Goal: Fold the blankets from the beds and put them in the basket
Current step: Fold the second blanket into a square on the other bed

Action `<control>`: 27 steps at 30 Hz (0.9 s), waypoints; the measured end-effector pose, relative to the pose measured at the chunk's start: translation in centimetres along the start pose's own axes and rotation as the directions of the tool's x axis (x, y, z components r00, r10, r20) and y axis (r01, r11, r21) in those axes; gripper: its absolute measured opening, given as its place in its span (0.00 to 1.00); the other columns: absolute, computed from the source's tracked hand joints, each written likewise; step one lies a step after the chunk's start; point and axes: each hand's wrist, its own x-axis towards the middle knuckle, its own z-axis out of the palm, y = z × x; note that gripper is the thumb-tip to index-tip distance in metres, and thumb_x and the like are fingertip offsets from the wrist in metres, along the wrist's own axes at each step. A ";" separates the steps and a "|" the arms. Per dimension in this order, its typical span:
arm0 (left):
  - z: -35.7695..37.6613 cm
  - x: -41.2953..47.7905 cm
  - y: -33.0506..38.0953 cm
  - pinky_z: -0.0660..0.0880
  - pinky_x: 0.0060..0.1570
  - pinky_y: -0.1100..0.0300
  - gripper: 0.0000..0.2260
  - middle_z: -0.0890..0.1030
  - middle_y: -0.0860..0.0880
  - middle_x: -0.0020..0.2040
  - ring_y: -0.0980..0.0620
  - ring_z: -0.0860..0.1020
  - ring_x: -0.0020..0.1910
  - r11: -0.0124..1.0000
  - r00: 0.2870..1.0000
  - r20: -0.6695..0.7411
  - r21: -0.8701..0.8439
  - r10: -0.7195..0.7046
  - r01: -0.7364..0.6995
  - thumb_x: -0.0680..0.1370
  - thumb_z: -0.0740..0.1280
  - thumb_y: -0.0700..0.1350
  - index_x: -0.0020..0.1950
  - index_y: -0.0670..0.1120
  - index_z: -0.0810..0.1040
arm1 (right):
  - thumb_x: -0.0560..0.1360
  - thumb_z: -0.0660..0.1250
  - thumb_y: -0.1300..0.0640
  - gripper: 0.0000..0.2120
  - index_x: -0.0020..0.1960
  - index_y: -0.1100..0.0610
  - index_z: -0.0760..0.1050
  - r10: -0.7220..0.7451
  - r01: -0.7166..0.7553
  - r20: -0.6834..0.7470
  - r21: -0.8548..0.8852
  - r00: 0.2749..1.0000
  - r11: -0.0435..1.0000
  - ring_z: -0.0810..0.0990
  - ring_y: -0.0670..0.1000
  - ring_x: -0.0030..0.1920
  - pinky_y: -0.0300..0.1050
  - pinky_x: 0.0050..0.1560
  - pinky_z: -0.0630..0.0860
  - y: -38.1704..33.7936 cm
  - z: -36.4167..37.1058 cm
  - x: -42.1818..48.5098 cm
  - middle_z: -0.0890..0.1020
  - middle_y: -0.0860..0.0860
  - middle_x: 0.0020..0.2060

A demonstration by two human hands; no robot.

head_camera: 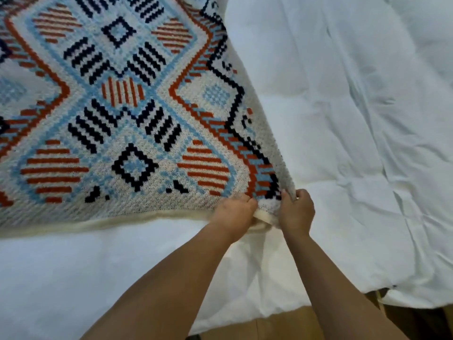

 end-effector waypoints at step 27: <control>-6.3 -22.6 -28.4 0.64 0.62 0.49 0.28 0.70 0.43 0.65 0.42 0.68 0.63 0.698 0.644 -0.332 -0.065 -0.689 0.713 0.69 0.67 0.41 0.68 0.44 0.66 | 0.75 0.57 0.59 0.16 0.63 0.57 0.67 -0.505 0.824 0.775 -0.037 0.381 0.565 0.68 0.55 0.58 0.48 0.59 0.67 -13.0 15.8 -21.8 0.71 0.54 0.58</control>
